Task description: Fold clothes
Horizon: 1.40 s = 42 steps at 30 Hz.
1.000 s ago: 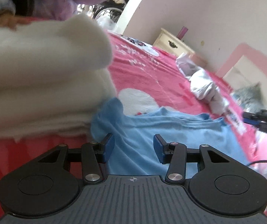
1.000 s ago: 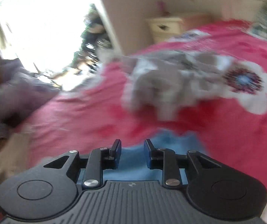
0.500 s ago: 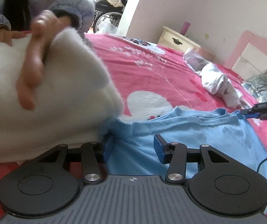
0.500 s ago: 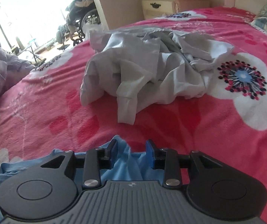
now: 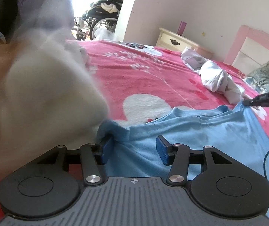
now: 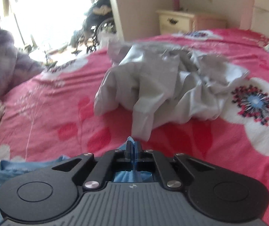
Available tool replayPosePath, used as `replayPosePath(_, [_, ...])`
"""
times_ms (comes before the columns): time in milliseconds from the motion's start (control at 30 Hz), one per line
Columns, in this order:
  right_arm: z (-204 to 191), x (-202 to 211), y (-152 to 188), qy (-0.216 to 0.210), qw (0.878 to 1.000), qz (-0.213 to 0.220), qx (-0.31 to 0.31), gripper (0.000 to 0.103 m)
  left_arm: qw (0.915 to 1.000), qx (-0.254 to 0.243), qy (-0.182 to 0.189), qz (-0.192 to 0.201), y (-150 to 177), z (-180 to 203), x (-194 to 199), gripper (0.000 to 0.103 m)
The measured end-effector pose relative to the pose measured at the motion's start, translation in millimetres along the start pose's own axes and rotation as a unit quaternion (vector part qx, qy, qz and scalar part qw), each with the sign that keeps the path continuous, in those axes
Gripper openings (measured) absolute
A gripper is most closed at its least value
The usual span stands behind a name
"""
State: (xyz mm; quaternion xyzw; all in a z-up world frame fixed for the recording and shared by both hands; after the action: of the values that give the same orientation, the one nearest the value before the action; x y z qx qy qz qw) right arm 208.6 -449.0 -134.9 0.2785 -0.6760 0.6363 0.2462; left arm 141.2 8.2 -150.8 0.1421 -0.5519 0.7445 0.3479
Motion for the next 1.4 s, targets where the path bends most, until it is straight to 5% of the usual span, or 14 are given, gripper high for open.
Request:
replayPosePath(233, [8,-5,-6,0.02,0.999,0.017,-0.018,0.002,1.0,0.0,0.002,0.0,-8,0,-4,0.05])
replayPosePath(433, [2,-32,11,0.064,0.997,-0.044,-0.009,0.012,1.0,-0.001,-0.005,0.0,-7,0,-5,0.05])
replayPosePath(533, [-1,-4,-2,0.089,0.996,0.014,-0.017,0.021,1.0,0.007,0.001,0.005,-8,-2,-1,0.05])
replayPosePath(600, [-16,19,-16,0.07,0.996,0.048,-0.002,0.025,0.9999,0.008,0.003,0.008,-8,-3,2,0.05])
replayPosePath(700, [-67,37,-28,-0.014,0.996,0.048,0.079,0.025,0.9999,0.004,0.003,0.015,-7,-2,6,0.05])
replayPosePath(800, [-137,38,-18,-0.106,0.974,0.011,0.2,0.028,0.9998,0.001,0.003,0.019,-5,0,11,0.05])
replayPosePath(933, [-221,27,6,-0.185,0.918,-0.04,0.348,0.028,0.9997,-0.012,-0.016,0.015,-1,3,18,0.05])
replayPosePath(1133, [-274,-6,25,-0.197,0.865,-0.098,0.45,0.028,0.9984,-0.044,-0.034,0.014,8,3,23,0.05])
replayPosePath(1400, [-293,-26,42,-0.179,0.824,-0.142,0.518,0.028,0.9981,-0.05,-0.034,0.003,16,-7,21,0.05])
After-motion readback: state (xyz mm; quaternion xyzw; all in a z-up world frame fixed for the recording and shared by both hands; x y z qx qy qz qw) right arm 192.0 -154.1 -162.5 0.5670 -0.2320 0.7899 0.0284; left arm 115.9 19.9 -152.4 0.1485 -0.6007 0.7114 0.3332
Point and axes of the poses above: each gripper's, at about its wrist camera, not at the fingertips, and x roughly against the way its jaws point, z to its right, y to its underside, the point moved 5 cm from there along -x, roughly the way its jaws point, and after that the axes turned 7 degrees about x, right-handed, at the moved point
